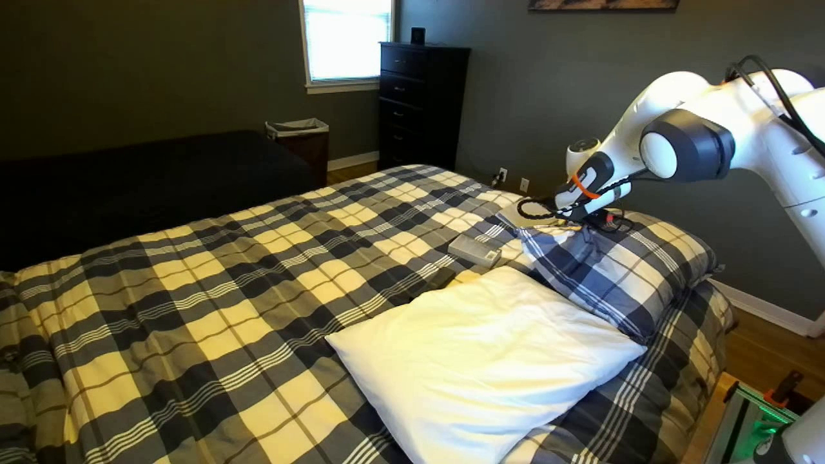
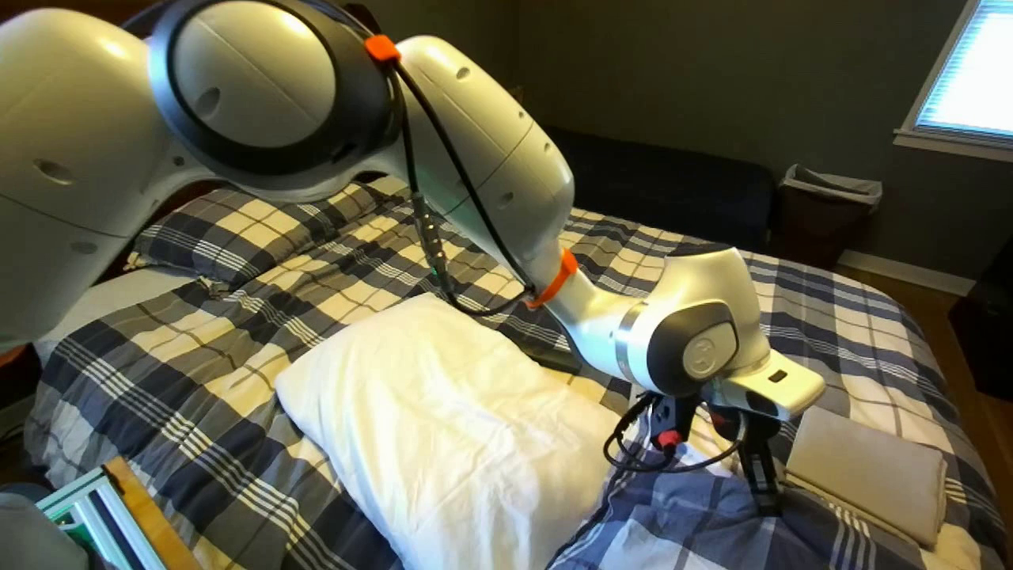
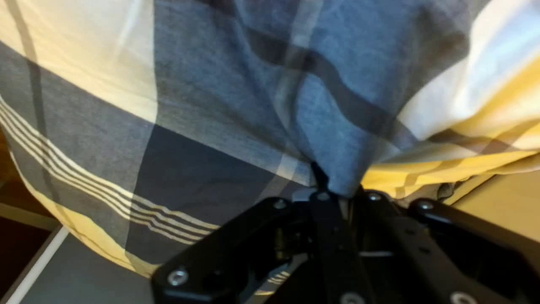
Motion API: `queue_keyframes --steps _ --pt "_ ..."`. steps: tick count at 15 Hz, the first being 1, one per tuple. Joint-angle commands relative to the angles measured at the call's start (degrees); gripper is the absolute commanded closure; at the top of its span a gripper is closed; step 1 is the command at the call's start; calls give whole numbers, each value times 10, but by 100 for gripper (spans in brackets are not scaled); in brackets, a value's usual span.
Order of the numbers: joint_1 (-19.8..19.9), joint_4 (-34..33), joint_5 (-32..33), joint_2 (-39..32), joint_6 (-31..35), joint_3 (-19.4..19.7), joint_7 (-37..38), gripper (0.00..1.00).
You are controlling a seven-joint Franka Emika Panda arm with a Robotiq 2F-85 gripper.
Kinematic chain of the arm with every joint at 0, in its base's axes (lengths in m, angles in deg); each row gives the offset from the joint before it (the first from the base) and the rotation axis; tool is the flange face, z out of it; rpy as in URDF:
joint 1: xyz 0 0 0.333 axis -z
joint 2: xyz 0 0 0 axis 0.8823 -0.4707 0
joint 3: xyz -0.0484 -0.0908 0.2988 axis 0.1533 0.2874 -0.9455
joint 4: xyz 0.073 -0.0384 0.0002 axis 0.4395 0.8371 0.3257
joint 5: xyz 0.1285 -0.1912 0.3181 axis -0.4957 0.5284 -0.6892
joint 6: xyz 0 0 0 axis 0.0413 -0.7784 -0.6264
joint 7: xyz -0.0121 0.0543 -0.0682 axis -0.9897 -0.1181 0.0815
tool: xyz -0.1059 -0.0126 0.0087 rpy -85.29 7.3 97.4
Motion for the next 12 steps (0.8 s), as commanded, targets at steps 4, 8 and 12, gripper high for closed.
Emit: queue_keyframes --steps 4,8,12 --pt "-17 85 -4 164 -127 -12 -53 98" --pt "-34 124 15 248 -187 -20 -26 98" --pt "-35 143 39 313 -220 -33 -3 98"
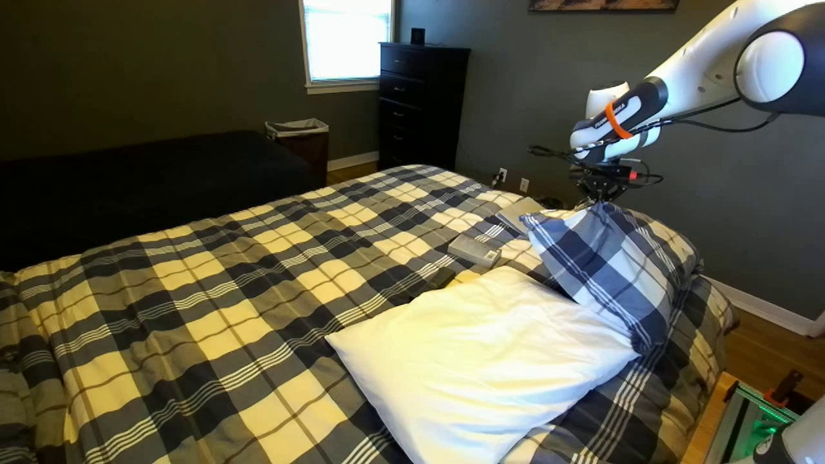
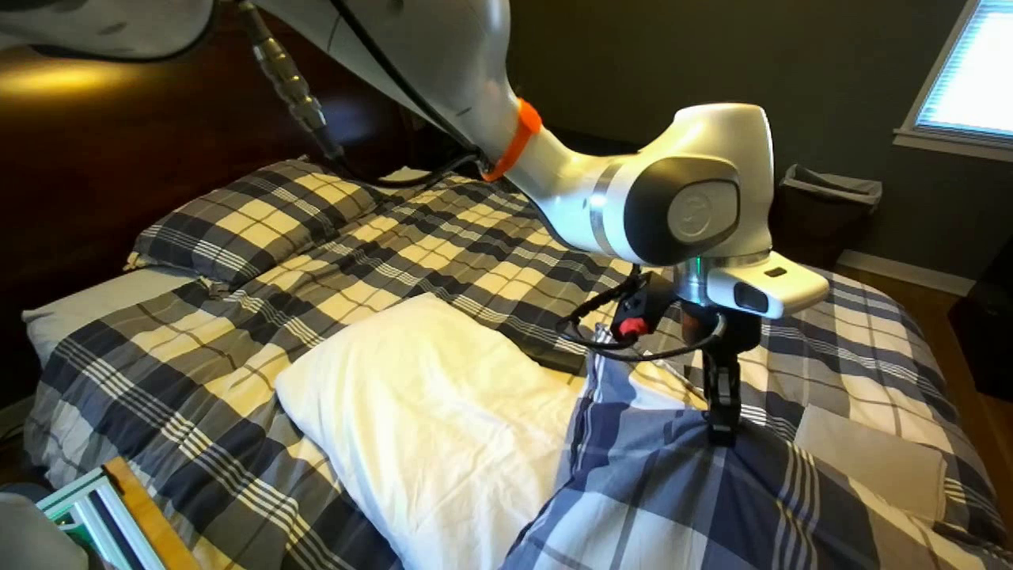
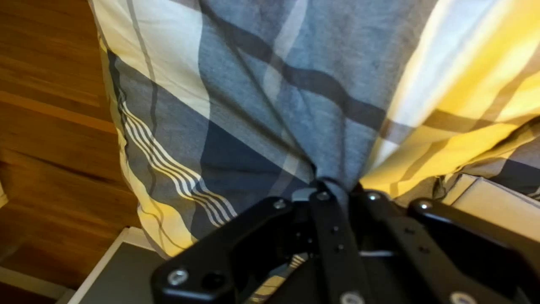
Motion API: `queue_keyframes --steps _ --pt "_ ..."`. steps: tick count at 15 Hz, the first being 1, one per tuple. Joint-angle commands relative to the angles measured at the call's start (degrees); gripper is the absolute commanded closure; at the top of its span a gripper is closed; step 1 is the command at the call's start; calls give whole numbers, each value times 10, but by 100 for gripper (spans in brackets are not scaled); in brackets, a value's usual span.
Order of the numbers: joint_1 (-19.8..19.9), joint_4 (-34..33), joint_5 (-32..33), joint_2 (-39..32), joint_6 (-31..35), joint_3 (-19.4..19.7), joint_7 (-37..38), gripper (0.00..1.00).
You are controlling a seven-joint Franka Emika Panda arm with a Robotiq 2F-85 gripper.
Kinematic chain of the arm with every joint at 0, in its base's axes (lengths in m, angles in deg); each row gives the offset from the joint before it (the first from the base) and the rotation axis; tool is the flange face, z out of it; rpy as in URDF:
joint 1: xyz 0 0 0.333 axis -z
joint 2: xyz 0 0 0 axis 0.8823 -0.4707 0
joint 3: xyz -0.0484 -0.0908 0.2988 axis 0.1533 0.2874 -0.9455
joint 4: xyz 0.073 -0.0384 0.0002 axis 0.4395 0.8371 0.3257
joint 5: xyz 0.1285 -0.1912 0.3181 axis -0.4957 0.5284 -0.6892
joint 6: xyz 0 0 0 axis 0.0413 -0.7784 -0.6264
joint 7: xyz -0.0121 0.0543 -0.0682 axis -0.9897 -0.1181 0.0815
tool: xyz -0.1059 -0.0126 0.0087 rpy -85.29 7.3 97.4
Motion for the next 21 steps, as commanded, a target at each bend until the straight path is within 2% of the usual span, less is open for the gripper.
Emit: queue_keyframes --steps 1,8,11,12,13,14,15,21 --pt "-3 47 29 97 -32 -22 27 98" --pt "4 69 43 196 -146 -87 111 98" --pt "6 90 39 231 -157 -123 141 98" --pt "4 107 61 242 -125 -132 159 98" --pt "5 113 69 248 -121 -143 165 98" --pt "24 79 47 203 -140 -145 138 98" --pt "24 84 49 207 -139 -152 142 92" --pt "32 84 49 195 -139 -155 141 92"
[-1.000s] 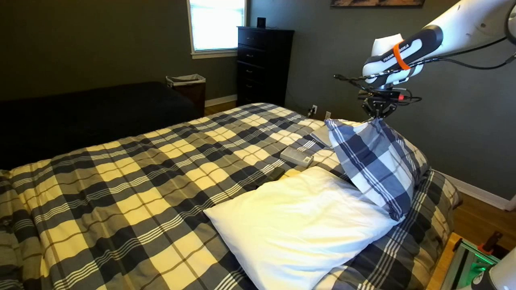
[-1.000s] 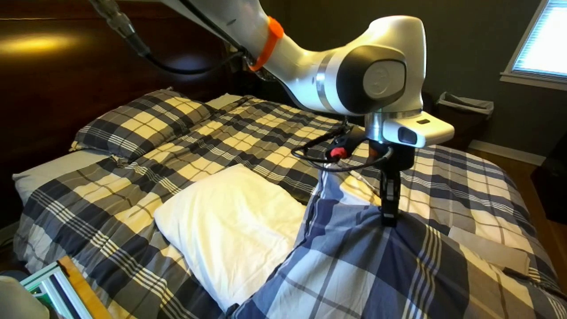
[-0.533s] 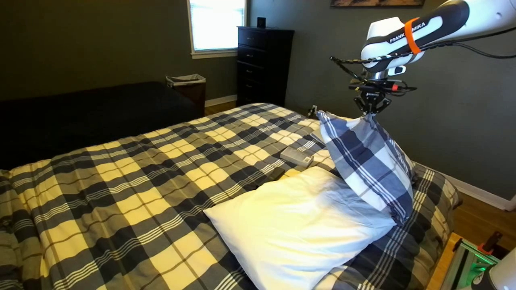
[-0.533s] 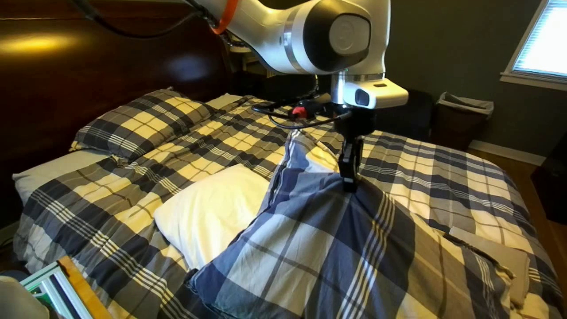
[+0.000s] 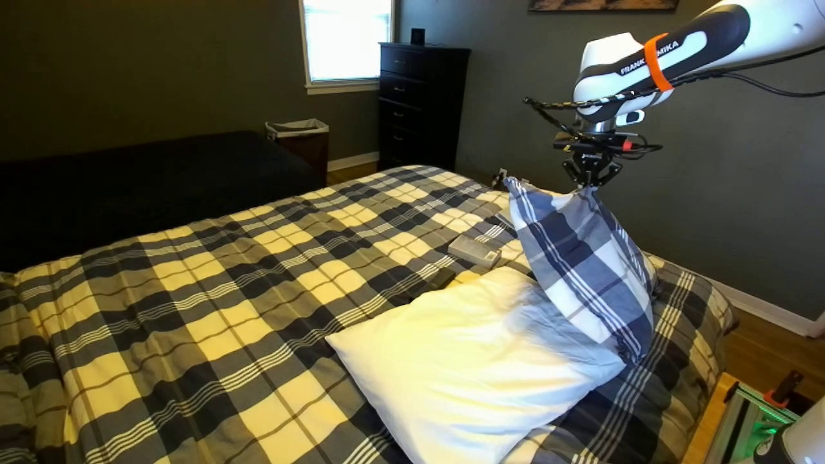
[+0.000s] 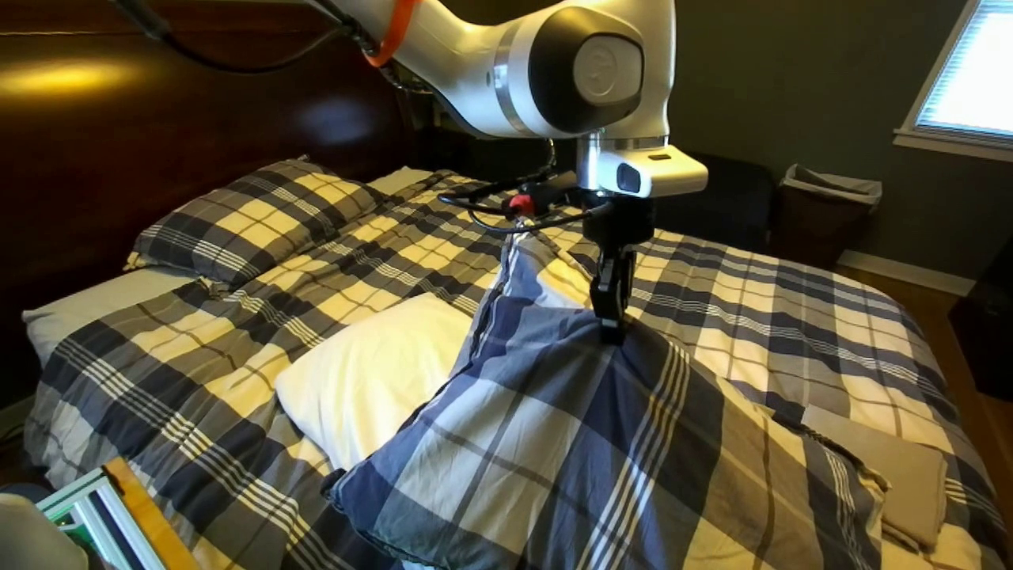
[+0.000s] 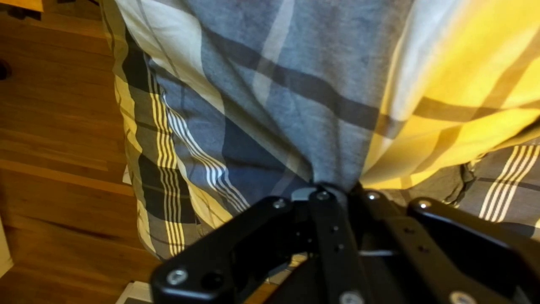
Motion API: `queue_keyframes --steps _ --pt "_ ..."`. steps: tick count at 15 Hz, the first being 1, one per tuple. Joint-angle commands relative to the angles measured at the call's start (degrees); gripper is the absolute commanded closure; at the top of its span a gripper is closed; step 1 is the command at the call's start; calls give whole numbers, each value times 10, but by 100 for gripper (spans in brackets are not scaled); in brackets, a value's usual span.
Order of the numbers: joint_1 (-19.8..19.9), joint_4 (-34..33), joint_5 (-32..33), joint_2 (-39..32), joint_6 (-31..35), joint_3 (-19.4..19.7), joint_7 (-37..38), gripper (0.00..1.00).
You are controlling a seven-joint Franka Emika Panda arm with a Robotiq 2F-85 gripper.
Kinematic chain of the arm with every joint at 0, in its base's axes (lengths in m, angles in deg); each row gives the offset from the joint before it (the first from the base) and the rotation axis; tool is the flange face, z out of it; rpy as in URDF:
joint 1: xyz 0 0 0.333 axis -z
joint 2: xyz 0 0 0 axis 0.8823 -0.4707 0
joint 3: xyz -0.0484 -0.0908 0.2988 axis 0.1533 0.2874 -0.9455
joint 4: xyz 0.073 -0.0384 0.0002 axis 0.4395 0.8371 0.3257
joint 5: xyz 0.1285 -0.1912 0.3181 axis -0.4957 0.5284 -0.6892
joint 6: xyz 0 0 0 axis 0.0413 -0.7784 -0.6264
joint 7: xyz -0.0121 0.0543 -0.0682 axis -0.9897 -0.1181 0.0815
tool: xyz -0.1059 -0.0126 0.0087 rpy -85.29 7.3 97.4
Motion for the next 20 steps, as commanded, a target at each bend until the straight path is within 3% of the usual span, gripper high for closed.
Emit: queue_keyframes --steps 1,3,4,9,20 --pt "17 -2 2 0 -2 -17 1 92" --pt "17 -2 2 0 -2 -17 1 92" --pt "15 2 -8 7 -13 -21 -7 98" --pt "-6 36 -21 46 -92 -59 24 98" --pt "-13 1 -93 102 -302 -120 214 98"
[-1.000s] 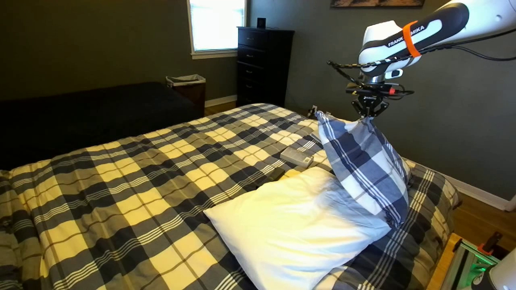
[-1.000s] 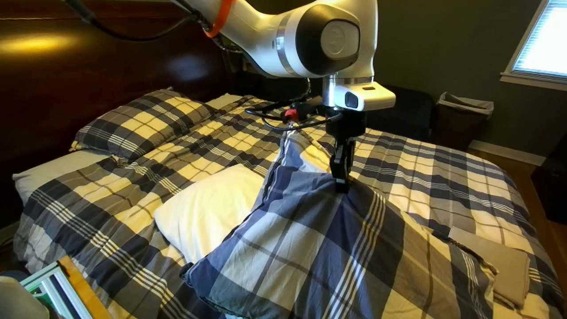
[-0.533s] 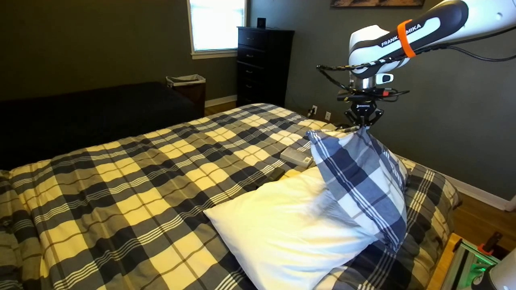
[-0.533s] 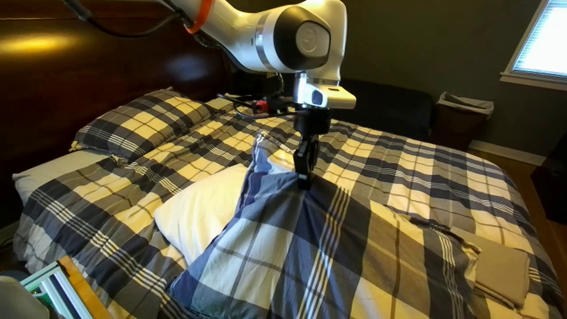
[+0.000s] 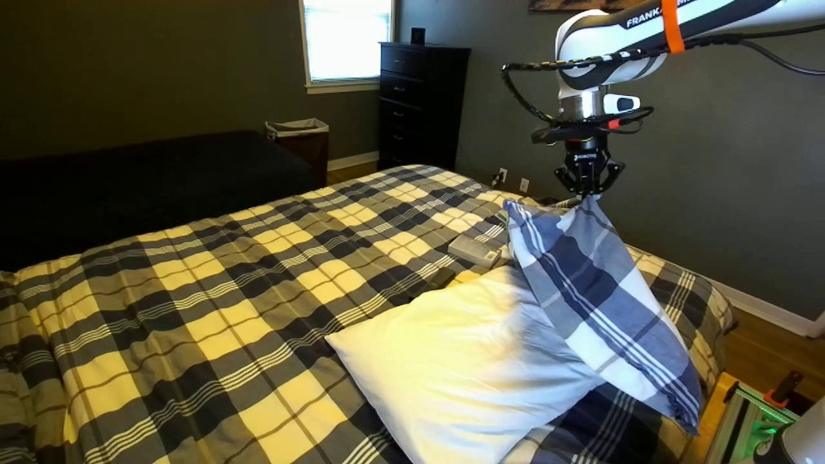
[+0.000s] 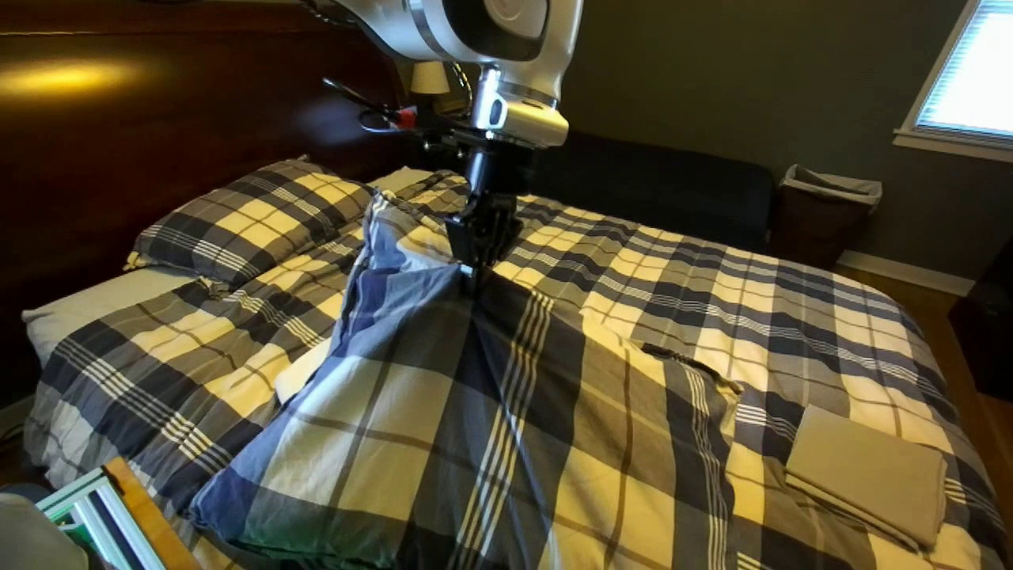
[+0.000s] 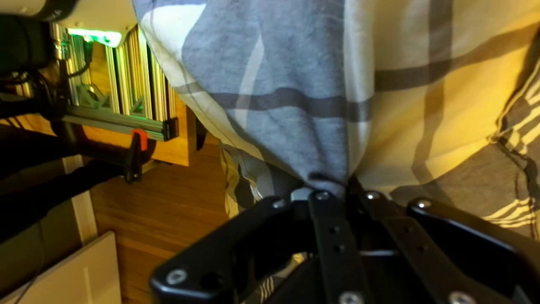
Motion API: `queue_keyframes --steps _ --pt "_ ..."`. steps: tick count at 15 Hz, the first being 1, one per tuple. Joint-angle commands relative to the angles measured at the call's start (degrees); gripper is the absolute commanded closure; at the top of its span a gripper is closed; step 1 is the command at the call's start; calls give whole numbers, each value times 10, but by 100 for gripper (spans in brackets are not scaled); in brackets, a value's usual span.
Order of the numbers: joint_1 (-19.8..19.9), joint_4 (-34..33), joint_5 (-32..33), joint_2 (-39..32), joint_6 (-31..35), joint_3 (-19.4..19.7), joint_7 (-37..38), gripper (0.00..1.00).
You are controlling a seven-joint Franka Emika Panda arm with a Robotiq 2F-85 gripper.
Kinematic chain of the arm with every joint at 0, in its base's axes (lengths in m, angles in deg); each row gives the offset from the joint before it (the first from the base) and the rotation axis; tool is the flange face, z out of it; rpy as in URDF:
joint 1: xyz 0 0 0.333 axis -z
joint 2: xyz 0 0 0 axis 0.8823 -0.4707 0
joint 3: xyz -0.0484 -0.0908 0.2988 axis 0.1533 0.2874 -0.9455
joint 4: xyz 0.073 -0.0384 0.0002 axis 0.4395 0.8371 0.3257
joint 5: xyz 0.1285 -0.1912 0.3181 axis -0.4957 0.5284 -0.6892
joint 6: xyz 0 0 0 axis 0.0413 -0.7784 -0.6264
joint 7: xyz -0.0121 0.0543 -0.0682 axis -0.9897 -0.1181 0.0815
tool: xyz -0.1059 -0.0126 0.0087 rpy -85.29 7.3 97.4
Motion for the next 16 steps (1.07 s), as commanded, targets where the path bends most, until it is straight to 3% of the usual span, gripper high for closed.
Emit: queue_keyframes --steps 1,9,16 --pt "0 -18 -40 27 -57 -16 86 98" --pt "-11 -77 -65 5 -101 -42 250 98" --pt "-37 -158 -90 -60 -196 -64 272 98"
